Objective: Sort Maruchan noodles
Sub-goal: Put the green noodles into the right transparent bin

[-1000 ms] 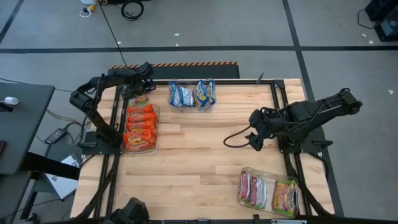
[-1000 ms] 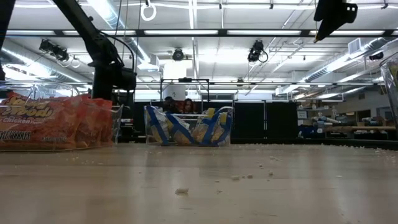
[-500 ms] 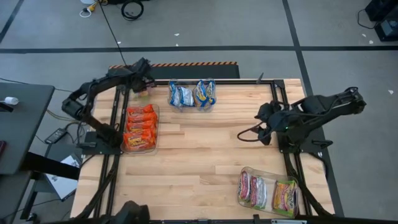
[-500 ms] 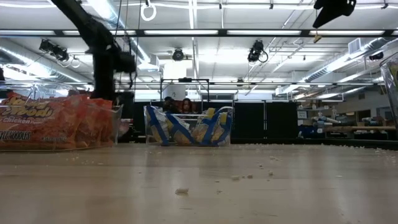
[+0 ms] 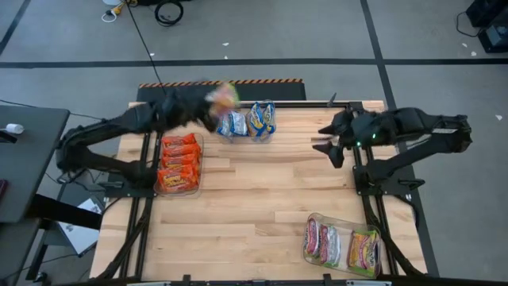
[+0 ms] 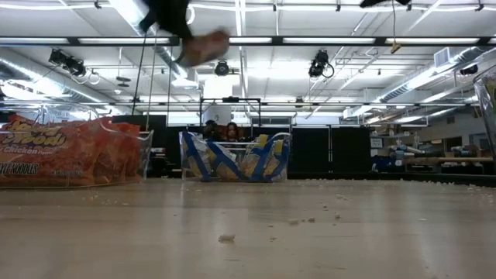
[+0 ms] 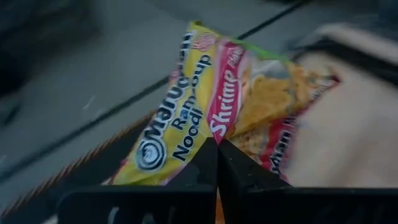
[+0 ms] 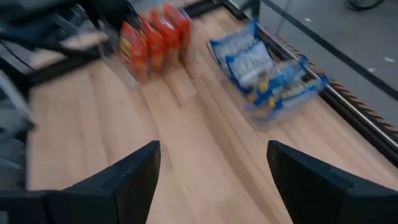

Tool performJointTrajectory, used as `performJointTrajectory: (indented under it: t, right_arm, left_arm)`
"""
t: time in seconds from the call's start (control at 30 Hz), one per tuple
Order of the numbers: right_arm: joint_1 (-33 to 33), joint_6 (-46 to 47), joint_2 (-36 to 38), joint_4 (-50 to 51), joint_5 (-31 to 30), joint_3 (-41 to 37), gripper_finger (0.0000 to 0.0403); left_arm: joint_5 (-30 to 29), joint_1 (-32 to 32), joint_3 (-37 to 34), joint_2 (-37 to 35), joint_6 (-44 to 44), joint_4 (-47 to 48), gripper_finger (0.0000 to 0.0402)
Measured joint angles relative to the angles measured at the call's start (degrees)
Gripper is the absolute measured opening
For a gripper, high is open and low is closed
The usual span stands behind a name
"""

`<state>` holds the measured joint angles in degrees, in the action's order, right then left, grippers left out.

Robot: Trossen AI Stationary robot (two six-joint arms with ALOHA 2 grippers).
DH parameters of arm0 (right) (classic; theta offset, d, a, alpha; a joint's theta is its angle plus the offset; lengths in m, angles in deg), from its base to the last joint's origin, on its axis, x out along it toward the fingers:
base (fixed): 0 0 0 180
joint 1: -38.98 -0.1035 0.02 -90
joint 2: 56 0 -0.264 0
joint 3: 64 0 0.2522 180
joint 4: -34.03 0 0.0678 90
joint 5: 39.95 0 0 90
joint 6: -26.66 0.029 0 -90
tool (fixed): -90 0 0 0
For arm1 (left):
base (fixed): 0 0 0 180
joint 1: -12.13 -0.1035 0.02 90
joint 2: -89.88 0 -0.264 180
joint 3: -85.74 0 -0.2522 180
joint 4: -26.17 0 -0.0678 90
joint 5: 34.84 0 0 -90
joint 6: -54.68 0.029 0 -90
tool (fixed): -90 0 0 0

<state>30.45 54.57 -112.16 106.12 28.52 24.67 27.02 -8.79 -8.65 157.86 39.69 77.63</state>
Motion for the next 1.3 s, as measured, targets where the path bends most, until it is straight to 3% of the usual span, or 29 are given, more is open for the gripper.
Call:
performJointTrajectory:
  t: [0.1, 0.23, 0.43, 0.57, 0.73, 0.97, 1.3]
  right_arm:
    - [2.8, -0.58, -2.09, -1.12, 5.63, 5.27, 0.0297]
    - [6.82, 1.83, -4.48, -2.21, 14.84, 10.93, 0.0292]
    - [9.76, 11.09, -6.75, -1.94, 21.95, 12.17, 0.0287]
    - [9.87, 17.55, -7.79, -1.54, 22.76, 10.15, 0.0287]
    - [9.67, 17.48, -9.86, -3.0, 26.17, 7.74, 0.0287]
    - [6.49, 14.42, -14.61, -11.42, 32.21, 6.07, 0.0305]
    - [6.9, 14.52, -19.51, -21.0, 37.77, 6.04, 0.0356]
  left_arm:
    - [-4.47, 12.45, 0.97, 2.03, 6.68, -6.63, 0.0002]
    - [-15.11, 26.68, 0.95, 8.85, 21.94, -16.97, 0.0002]
    - [-33.38, 39.17, 0.94, 21.79, 39.35, -34.55, 0.0008]
    - [-40.76, 44.05, 0.94, 29.49, 55.61, -49.82, 0.001]
    - [-42.73, 46.84, 0.94, 35.47, 79.64, -66.2, 0.0011]
    - [-42.9, 48.01, 1.22, 35.34, 81.76, -67.78, 0.0009]
    - [-41.29, 50.49, 9.63, 35.06, 85.37, -67.75, 0.0005]
